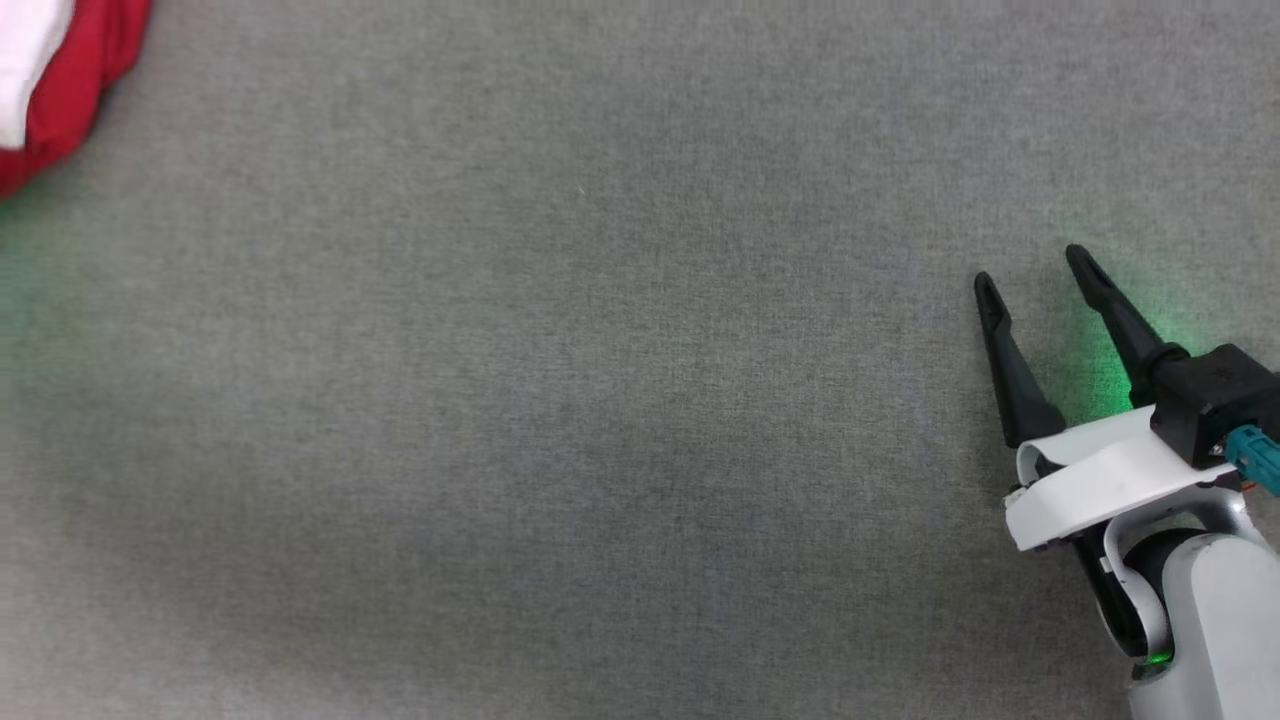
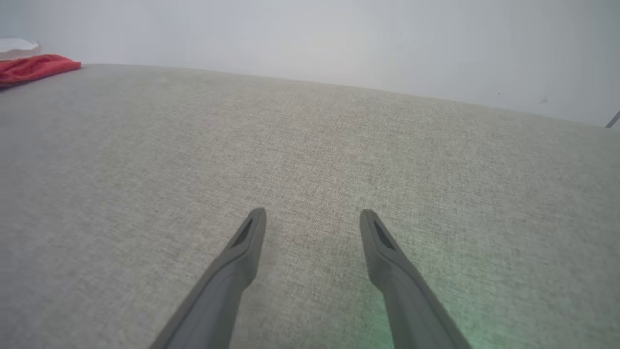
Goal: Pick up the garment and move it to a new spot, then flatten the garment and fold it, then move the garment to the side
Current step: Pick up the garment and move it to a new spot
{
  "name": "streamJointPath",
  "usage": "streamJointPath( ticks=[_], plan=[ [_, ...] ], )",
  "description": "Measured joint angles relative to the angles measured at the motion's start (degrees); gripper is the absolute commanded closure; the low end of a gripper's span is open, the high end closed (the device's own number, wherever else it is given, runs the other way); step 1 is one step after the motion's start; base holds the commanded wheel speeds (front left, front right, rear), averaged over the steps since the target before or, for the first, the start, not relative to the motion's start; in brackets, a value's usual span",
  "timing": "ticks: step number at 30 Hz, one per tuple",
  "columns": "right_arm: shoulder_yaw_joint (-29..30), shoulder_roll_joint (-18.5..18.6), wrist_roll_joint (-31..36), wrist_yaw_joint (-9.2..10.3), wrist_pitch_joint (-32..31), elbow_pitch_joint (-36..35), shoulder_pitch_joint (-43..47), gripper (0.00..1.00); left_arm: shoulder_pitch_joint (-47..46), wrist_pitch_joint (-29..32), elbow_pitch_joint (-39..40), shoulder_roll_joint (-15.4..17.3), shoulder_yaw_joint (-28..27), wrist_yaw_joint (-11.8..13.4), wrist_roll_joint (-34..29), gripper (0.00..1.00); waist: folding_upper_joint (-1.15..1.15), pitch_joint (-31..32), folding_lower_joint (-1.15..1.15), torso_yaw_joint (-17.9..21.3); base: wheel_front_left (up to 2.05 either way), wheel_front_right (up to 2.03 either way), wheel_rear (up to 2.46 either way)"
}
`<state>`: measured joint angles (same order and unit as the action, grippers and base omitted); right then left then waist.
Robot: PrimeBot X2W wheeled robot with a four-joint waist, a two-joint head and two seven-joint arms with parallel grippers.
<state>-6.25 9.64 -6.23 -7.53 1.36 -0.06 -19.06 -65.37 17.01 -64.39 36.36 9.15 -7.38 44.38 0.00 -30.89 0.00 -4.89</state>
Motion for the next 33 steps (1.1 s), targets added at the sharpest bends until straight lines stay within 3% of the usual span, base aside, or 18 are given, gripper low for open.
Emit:
streamJointPath(
  ticks=[10, 18, 27, 33],
  plan=[
    [-0.2, -1.2, -1.6, 0.0, 2.6, 4.4, 1.4, 0.0, -0.7, -5.2, 7.1, 4.5, 4.6, 0.0, 1.0, 1.0, 0.0, 6.4, 0.0, -1.5, 0.0, 0.0, 0.0],
    [-1.0, -2.4, -2.9, 0.0, 4.5, 8.1, 2.4, 0.0, -0.9, -5.9, 14.3, 7.8, 8.0, 0.0, 1.8, 1.0, 0.0, 12.9, 0.0, -2.7, 0.0, 0.0, 0.0],
    [-1.2, -3.3, -4.0, 0.0, 6.5, 11.1, 3.5, 0.0, -1.0, -3.9, 24.8, 11.3, 9.3, 0.5, 1.1, 1.0, 0.0, 19.9, 0.0, -3.6, 0.0, 0.0, 0.0],
    [-0.9, -3.7, -4.5, 0.0, 7.6, 12.0, 4.1, 0.0, 0.6, -0.1, 35.8, 13.4, 9.1, 2.9, 1.6, 1.0, 0.0, 23.3, 0.0, -3.4, 0.0, 0.0, 0.0]
  ],
)
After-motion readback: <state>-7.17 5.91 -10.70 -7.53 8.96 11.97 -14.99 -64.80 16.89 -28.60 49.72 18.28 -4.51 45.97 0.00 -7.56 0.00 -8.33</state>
